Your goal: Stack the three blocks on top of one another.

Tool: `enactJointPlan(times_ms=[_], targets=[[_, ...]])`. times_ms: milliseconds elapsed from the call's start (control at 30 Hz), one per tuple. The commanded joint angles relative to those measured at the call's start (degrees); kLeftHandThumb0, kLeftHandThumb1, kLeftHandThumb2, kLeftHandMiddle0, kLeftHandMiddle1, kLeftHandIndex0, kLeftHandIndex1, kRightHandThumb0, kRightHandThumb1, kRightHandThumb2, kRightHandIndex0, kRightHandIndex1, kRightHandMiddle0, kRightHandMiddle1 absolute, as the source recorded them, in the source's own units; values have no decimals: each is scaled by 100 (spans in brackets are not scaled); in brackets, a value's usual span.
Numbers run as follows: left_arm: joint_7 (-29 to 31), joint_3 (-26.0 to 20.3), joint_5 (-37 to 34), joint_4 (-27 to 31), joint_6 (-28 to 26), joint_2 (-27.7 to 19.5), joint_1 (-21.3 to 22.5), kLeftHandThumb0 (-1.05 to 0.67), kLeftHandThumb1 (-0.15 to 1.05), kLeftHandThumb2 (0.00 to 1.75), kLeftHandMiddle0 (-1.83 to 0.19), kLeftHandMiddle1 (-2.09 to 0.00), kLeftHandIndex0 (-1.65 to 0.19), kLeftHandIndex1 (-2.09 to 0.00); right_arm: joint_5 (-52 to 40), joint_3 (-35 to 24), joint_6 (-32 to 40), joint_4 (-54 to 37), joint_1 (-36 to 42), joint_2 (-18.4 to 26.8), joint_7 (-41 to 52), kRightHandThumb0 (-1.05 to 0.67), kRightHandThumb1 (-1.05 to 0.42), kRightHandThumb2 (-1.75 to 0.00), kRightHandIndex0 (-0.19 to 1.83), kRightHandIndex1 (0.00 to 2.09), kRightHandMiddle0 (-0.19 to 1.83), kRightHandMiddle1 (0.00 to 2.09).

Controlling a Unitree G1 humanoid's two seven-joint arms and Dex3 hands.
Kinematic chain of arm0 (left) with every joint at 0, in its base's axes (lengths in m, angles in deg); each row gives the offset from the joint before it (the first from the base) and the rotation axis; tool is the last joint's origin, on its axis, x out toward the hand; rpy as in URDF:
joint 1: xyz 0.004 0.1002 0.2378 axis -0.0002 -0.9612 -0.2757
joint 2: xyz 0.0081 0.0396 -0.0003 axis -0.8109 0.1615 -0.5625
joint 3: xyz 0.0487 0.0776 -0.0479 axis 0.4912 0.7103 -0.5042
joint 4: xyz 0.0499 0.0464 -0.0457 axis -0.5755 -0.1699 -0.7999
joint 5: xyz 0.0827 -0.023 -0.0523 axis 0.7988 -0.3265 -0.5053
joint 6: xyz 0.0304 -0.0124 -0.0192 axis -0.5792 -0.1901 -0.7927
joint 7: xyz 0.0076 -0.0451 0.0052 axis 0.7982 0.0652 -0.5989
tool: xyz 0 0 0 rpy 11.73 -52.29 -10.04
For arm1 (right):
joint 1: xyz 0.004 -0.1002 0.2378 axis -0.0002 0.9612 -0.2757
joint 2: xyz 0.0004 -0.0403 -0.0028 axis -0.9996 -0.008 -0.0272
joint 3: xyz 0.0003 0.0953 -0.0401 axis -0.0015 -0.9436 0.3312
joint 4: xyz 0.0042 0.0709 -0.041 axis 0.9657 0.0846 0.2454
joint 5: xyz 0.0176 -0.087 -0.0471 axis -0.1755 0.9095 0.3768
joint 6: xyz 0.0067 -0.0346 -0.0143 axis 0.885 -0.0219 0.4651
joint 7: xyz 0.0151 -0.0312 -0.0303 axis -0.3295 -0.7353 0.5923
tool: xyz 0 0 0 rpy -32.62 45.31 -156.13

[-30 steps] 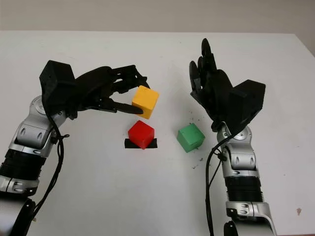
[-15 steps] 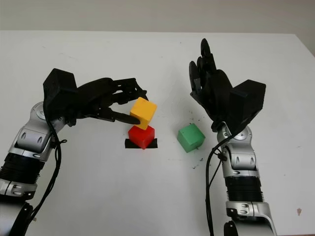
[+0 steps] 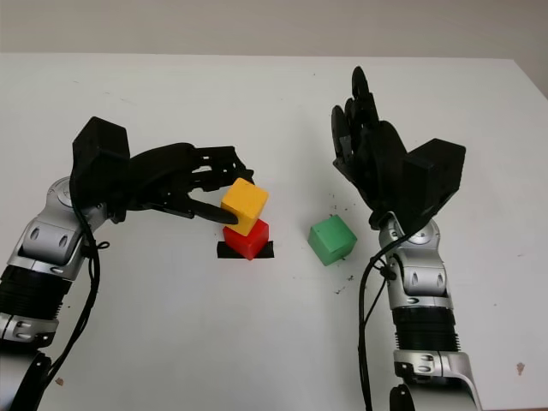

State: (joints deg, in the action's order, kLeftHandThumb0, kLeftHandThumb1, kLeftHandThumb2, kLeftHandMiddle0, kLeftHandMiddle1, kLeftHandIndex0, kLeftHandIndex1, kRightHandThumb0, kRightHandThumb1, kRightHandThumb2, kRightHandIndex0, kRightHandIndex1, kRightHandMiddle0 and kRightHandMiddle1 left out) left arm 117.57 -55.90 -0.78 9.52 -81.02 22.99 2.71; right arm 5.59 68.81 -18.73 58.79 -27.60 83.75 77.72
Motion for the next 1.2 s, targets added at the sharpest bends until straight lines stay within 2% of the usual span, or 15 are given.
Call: enactJointPlan(times_ms=[0, 300, 767, 833, 1000, 1167], targets=[[-12, 51, 42, -63, 88, 2, 72, -47, 100, 6, -13, -6, -36, -152, -18, -41, 61, -131, -13, 74, -19, -68, -105, -64, -19, 0, -19, 0], [26, 118, 107, -297, 367, 32, 130, -46, 99, 5, -13, -6, -36, -148, -33, -62, 137, -222, 15, 82, -1, -67, -105, -65, -19, 0, -19, 0], [48, 158, 185, -298, 337, 67, 143, -48, 96, 5, -13, -5, -40, -144, -43, -53, 187, -295, 52, 98, 18, -68, -105, -64, -19, 0, -19, 0], [77, 164, 200, -292, 345, 49, 153, -50, 96, 5, -12, -5, -38, -142, -50, -55, 190, -301, 52, 91, 17, -68, -105, -64, -19, 0, -19, 0], [192, 139, 167, -312, 312, 27, 189, -55, 91, 5, -3, -3, -30, -122, -28, -49, 154, -221, 14, 92, 15, -68, -105, -65, -19, 0, -19, 0], [266, 142, 180, -321, 376, -11, 207, -57, 89, 5, 2, -3, -24, -114, -79, -71, 147, -207, 7, 84, 66, -66, -105, -65, -19, 0, -19, 0]])
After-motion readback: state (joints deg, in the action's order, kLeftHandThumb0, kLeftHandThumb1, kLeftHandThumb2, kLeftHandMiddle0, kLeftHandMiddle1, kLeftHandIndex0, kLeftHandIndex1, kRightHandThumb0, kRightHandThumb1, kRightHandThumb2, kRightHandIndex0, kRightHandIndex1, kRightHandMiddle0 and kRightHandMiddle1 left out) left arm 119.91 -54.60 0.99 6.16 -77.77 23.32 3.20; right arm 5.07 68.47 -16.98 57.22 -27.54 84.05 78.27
